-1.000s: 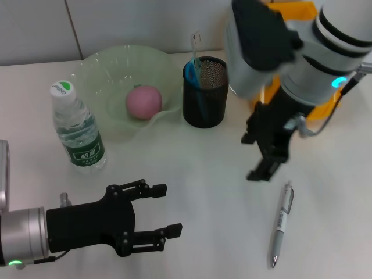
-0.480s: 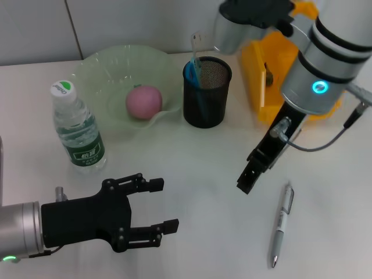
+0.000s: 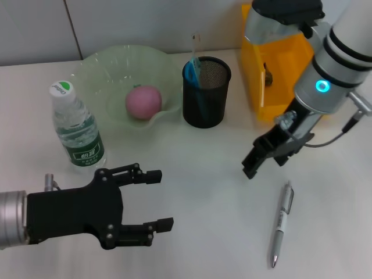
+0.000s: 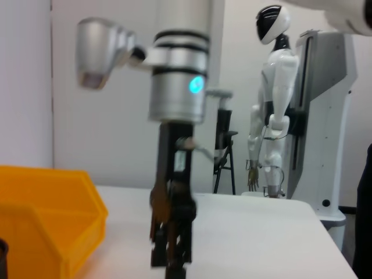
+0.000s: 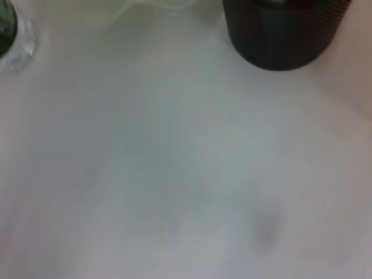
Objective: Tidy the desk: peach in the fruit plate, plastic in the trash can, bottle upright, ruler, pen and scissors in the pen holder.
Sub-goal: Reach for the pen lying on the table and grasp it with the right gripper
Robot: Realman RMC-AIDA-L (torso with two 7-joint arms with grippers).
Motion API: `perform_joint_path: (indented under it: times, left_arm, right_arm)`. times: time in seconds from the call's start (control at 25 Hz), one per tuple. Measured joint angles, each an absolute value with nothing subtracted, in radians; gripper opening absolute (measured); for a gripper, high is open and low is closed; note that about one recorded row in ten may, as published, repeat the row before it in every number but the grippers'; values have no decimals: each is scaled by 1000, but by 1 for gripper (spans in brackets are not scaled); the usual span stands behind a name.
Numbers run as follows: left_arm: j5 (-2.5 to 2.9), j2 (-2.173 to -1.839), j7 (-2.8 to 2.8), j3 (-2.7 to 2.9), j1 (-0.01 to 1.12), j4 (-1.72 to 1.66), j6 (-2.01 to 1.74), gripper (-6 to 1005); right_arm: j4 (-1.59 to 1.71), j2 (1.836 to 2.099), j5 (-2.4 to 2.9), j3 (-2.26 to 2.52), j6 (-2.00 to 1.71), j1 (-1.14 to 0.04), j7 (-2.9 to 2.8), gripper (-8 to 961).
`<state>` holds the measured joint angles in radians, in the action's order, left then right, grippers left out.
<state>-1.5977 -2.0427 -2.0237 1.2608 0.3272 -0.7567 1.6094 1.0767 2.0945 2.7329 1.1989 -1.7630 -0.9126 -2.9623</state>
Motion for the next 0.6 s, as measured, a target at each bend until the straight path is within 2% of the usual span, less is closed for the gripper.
perform_joint_path:
  times: [0.28, 0.6]
  left_arm:
    - [-1597, -2039, -2028, 1251, 325, -774, 1647, 813]
    - [-1595, -2045, -2030, 1241, 318, -778, 1657, 812]
  right_arm:
    - [1022, 2089, 2771, 1238, -1728, -955, -2956, 734]
    - [1158, 2085, 2734, 1355, -1757, -912, -2702, 731]
